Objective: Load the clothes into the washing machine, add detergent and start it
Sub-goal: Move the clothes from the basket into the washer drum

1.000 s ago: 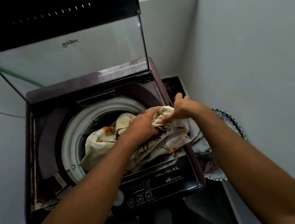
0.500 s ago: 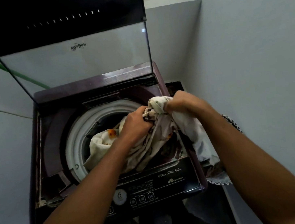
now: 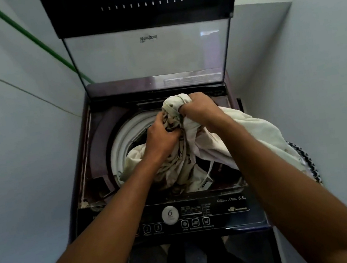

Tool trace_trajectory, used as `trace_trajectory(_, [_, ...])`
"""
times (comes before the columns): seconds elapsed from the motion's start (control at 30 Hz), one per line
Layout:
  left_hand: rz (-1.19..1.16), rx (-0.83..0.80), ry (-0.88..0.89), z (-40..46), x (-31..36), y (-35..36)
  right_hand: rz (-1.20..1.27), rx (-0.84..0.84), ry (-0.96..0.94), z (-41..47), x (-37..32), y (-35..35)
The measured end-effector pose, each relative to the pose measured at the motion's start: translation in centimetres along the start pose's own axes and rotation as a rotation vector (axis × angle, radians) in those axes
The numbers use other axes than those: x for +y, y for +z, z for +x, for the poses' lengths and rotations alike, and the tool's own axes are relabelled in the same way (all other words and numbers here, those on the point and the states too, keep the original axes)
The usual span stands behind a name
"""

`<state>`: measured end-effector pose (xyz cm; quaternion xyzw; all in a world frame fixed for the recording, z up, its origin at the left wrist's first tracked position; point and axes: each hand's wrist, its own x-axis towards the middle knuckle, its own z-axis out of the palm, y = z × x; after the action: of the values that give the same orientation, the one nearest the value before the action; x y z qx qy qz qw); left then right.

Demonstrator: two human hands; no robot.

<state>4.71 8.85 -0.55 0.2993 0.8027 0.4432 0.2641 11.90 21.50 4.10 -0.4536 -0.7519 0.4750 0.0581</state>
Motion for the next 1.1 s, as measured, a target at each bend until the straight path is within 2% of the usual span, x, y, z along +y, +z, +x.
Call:
trace_trajectory(0.2, [-0.046,0.054,-0.1,-0.1,-1.7,-1.6,-0.014,-0.025,-0.024,0.0,-0.5,3.7])
trace_trajectory(0.33, [0.029,0.013,-0.221,0.4,-2.6,-0.7,-0.037,-0.043,-0.017,-0.3,-0.1,5.7])
trace_trajectory(0.43, [0.123,-0.063,-0.319,0.9,-3.5,-0.2,-0.06,-0.112,0.062,-0.6,0.3,6.7])
trace_trajectory(0.5, [0.183,-0.088,-0.33,1.2,-4.0,0.0,-0.09,-0.222,0.103,-0.8,0.8,7.2])
trace_trajectory(0.57, [0.253,-0.087,-0.287,1.1,-4.1,0.3,-0.125,-0.326,0.106,-1.0,1.1,7.3])
trace_trajectory(0.63, [0.326,-0.072,-0.225,1.1,-4.3,0.6,-0.189,-0.325,0.106,-1.1,1.4,7.1])
trace_trajectory(0.73, [0.341,-0.081,-0.084,0.9,-3.6,1.4,-0.303,-0.214,0.061,-0.6,2.1,6.1])
trace_trajectory(0.83, [0.288,-0.147,0.078,0.9,-2.2,3.0,-0.414,-0.035,-0.022,-0.7,3.7,3.3])
trace_trajectory(0.93, [0.287,-0.242,0.204,0.9,-0.4,5.5,-0.629,0.056,0.001,-1.4,6.3,-0.8])
trace_trajectory(1.0, [0.266,-0.317,0.265,0.8,0.7,7.5,-0.71,-0.002,0.103,-1.9,8.1,-3.6])
trace_trajectory(1.1, [0.329,-0.43,0.376,0.5,2.1,10.7,-0.673,-0.153,0.272,-2.6,11.5,-7.2])
